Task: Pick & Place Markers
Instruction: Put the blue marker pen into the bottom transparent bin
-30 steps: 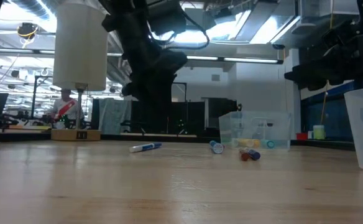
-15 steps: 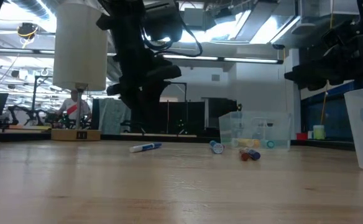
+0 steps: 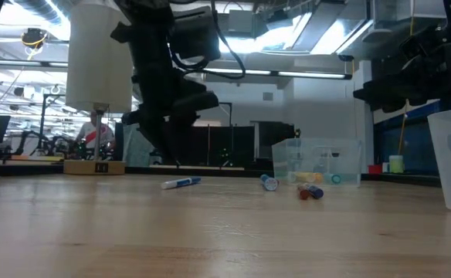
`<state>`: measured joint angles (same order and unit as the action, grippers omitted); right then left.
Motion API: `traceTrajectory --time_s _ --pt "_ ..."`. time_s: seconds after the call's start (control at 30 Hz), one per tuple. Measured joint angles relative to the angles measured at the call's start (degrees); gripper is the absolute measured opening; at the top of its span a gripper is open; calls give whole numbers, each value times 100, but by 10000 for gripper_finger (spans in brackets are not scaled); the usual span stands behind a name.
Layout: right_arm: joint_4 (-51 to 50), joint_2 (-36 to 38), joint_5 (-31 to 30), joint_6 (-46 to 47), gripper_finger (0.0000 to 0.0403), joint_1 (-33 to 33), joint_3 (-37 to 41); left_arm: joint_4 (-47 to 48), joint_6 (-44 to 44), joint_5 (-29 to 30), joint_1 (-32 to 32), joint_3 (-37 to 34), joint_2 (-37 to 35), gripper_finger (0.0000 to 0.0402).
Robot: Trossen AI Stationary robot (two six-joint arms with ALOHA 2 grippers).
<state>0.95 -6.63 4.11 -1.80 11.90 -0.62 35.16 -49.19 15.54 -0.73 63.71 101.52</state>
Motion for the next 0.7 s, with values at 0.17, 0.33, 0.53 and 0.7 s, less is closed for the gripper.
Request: traceTrajectory --time_s 0.17,0.33,0.53,0.7 --pt "0 0 0 2 216 0 0 -210 -377 3 -20 -12 38 125" --pt "2 0 -1 1 216 0 0 -437 -569 -186 -11 -4 245 125" --pt "2 2 -1 4 216 -2 0 -565 -567 -355 -58 -12 506 125" --pt "2 0 1 2 216 -2 0 -592 -549 -276 -99 -1 615 125"
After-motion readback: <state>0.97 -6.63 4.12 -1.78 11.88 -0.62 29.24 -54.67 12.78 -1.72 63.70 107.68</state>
